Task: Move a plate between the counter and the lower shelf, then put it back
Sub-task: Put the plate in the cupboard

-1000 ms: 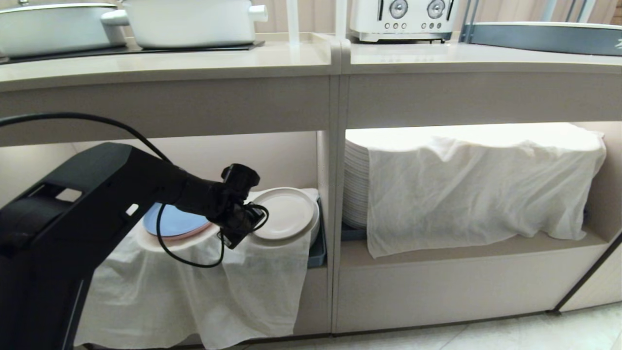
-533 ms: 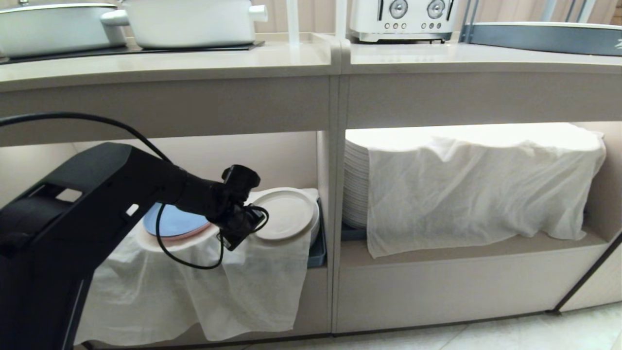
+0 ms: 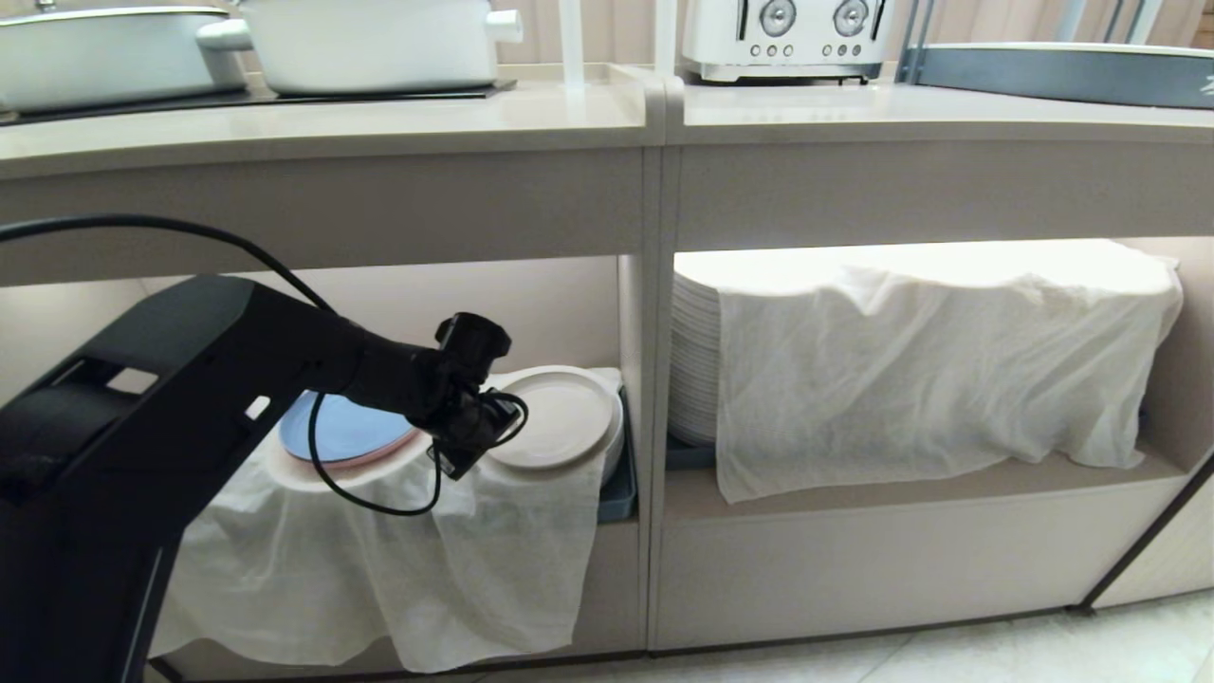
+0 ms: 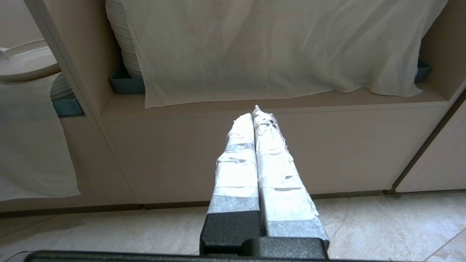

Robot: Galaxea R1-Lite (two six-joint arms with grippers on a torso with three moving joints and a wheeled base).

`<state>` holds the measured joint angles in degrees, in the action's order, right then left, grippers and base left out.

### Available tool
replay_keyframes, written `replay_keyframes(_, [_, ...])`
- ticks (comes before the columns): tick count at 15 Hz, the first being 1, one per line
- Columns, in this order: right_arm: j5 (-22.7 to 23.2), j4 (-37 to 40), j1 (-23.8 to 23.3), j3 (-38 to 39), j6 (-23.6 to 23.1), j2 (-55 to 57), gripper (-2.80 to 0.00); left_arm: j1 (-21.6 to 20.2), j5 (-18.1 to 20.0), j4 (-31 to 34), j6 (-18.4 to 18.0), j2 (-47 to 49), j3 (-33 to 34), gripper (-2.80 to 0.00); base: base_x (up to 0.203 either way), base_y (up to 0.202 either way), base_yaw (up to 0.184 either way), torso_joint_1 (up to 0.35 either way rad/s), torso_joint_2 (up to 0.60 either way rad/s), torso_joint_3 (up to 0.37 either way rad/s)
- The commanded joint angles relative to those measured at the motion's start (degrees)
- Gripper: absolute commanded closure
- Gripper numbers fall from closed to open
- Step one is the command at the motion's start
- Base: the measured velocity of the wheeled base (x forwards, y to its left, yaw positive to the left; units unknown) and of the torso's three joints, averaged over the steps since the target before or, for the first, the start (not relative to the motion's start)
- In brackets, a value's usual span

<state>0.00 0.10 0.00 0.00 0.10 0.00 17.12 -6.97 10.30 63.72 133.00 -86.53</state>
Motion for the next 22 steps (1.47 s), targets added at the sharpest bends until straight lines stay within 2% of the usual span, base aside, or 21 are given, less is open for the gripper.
replay_keyframes(1, [0.0,0.0,0.0,0.0,0.0,0.0,0.0,0.0,-0.1,0.2,0.4,-0.3,-0.1,-2.8,0.0,0.0,0.0,0.0,0.0,0.0])
replay_keyframes(4, [0.0,0.0,0.0,0.0,0.0,0.0,0.0,0.5,-0.5,3.1,0.4,-1.0,-0.1,-2.8,0.0,0.0,0.0,0.0,0.0,0.0])
replay_keyframes(11, [0.0,0.0,0.0,0.0,0.0,0.0,0.0,0.5,-1.1,4.2,0.6,-3.7,0.4,-2.8,0.0,0.0,0.0,0.0,0.0,0.0])
replay_keyframes(15, [0.0,0.0,0.0,0.0,0.0,0.0,0.0,0.6,-1.2,8.8,0.8,-4.3,0.6,-2.8,0.0,0.0,0.0,0.0,0.0,0.0])
replay_keyframes(22, [0.0,0.0,0.0,0.0,0.0,0.0,0.0,0.7,-1.2,8.9,0.8,-7.7,5.6,-2.8,0.0,0.0,0.0,0.0,0.0,0.0])
